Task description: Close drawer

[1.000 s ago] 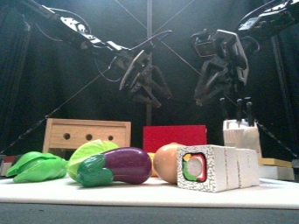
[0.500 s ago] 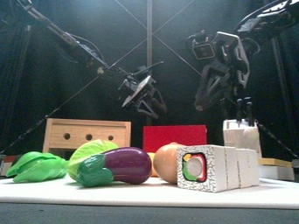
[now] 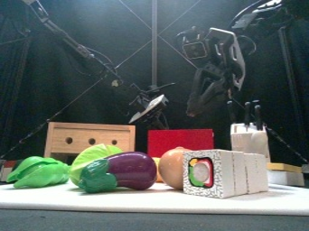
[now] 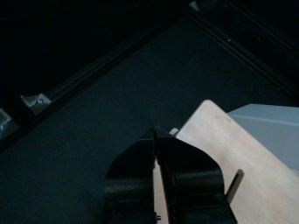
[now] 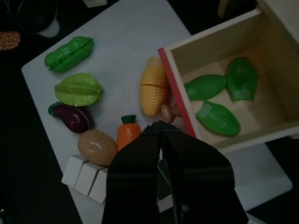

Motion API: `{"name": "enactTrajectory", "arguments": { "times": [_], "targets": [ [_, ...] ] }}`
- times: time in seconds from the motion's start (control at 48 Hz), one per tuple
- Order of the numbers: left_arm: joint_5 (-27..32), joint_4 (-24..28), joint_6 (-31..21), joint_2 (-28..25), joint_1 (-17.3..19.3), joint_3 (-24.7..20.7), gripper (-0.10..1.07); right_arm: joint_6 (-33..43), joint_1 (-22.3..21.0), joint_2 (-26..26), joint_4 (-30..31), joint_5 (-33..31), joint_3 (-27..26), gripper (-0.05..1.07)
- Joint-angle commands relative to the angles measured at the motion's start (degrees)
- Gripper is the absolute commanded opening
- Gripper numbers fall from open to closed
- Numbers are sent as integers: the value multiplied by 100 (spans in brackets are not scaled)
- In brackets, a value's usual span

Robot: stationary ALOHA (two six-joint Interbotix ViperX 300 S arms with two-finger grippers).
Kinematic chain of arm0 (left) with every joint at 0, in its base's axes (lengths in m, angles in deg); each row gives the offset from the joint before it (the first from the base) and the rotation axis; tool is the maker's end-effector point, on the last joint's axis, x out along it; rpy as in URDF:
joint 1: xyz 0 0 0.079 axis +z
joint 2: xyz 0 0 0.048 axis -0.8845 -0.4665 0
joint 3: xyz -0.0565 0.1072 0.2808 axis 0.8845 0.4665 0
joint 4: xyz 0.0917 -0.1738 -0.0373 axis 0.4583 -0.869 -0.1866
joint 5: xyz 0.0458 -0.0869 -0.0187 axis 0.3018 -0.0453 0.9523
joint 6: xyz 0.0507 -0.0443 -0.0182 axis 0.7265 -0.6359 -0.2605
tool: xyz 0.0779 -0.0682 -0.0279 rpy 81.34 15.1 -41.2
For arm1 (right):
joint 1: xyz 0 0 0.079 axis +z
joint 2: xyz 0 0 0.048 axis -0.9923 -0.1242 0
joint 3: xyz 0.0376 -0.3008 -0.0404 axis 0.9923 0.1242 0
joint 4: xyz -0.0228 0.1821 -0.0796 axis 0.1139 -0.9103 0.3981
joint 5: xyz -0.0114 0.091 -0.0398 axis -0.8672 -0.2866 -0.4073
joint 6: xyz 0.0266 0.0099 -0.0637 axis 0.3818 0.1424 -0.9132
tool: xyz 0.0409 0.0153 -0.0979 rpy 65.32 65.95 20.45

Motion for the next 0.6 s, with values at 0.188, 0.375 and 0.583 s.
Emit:
{"name": "enactTrajectory", "arguments": {
  "times": [0.188, 0.375, 0.583],
  "targets": [
    [211, -158, 9, -79, -18, -229, 36, -9, 44, -536, 9, -53, -431, 31],
    [246, -299, 9, -176, -18, -220, 36, -9, 26, -659, -26, -237, -510, 31],
    [246, -369, 26, -176, -18, -167, 36, -9, 9, -782, -149, -861, -527, 30]
  ]
}}
